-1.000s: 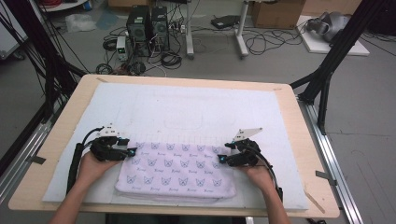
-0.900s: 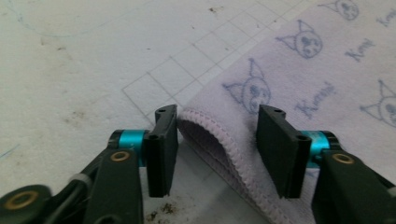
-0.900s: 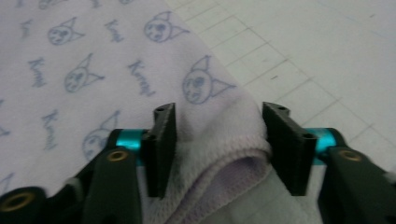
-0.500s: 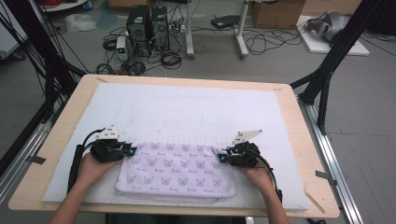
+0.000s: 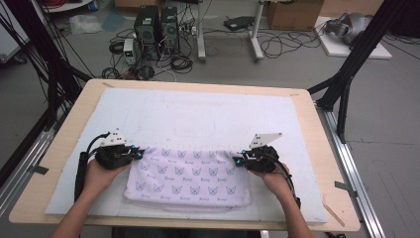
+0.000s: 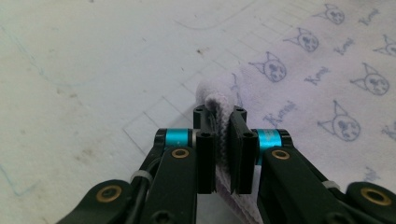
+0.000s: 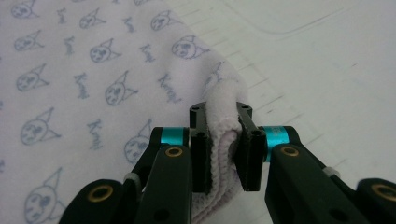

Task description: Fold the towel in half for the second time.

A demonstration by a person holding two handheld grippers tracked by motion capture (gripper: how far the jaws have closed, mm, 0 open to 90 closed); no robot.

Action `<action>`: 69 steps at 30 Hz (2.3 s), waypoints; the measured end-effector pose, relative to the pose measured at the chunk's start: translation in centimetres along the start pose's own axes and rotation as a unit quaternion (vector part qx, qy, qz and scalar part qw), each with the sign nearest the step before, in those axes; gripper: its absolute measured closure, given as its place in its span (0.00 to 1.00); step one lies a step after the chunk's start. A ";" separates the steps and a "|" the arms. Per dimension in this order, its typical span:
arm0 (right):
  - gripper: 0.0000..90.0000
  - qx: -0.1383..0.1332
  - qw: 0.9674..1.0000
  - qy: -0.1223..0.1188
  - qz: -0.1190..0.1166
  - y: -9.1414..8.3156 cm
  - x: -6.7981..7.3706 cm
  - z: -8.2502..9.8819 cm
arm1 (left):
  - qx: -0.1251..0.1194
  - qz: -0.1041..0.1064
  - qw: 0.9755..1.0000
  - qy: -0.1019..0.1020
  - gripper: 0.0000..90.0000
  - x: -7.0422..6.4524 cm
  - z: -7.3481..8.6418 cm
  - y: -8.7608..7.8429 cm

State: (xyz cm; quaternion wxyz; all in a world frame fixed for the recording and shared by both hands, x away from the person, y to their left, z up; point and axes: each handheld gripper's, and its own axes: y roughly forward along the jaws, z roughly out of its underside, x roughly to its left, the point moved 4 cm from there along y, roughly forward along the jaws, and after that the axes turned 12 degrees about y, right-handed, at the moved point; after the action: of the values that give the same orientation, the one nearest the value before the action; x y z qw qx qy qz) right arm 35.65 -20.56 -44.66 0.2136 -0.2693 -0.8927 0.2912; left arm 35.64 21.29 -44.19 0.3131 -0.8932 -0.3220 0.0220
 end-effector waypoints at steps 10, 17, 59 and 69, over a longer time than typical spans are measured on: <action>0.87 -0.026 0.998 0.011 0.056 -0.9 -4.4 -6.1 | -0.005 -0.051 0.999 -0.006 0.92 5.1 -4.8 2.1; 0.68 -0.048 0.994 0.016 0.097 0.2 -7.7 -11.2 | 0.002 -0.087 0.996 -0.023 0.80 10.2 -7.8 4.2; 0.27 -0.031 0.997 0.072 0.015 1.6 -2.6 -2.8 | -0.024 0.004 0.999 -0.038 0.55 1.4 -1.1 1.0; 0.13 -0.050 0.998 0.035 0.036 0.5 -0.6 -2.2 | -0.016 -0.019 0.998 -0.052 0.30 0.8 0.4 0.1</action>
State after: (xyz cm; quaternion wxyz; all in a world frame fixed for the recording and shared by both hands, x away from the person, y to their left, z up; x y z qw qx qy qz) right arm 37.44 -19.67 -43.54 0.2203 -0.3216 -0.8879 0.2443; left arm 36.21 21.87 -44.41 0.2820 -0.8894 -0.3553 0.0569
